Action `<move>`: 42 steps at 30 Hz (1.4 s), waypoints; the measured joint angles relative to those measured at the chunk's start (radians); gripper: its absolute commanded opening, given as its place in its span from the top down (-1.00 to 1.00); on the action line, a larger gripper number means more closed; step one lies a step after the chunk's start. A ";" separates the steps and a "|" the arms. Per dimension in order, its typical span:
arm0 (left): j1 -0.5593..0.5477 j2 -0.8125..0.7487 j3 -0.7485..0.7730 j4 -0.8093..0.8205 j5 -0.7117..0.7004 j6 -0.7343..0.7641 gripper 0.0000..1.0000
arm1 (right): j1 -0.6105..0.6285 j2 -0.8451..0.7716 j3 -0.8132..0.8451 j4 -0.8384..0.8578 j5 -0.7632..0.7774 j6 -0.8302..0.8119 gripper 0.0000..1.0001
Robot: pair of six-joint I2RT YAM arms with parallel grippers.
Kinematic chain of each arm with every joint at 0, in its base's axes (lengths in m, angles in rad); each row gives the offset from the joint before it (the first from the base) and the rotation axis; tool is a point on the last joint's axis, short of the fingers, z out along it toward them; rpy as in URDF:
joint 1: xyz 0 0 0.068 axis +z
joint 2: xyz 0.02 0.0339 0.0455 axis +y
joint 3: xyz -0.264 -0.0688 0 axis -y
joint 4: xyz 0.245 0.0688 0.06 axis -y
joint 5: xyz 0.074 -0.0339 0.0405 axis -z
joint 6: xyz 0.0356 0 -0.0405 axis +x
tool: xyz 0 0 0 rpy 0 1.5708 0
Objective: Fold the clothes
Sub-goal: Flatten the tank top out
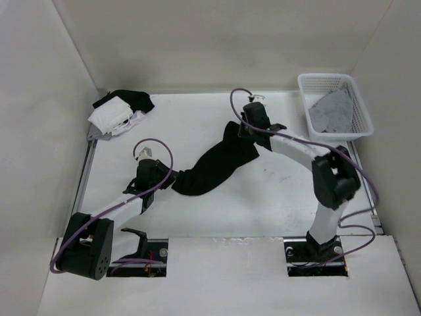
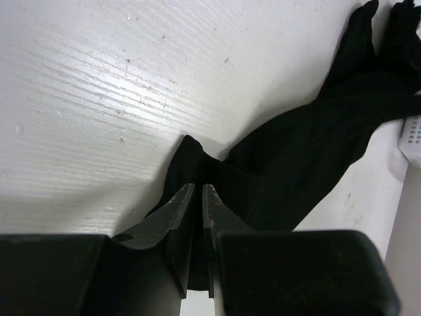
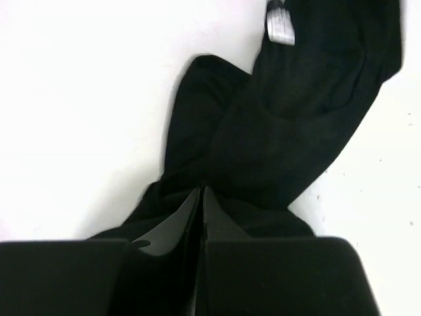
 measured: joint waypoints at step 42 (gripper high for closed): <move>-0.458 0.892 0.980 -0.171 -0.117 0.402 1.00 | 0.278 -1.043 -0.936 -0.286 0.082 0.550 0.99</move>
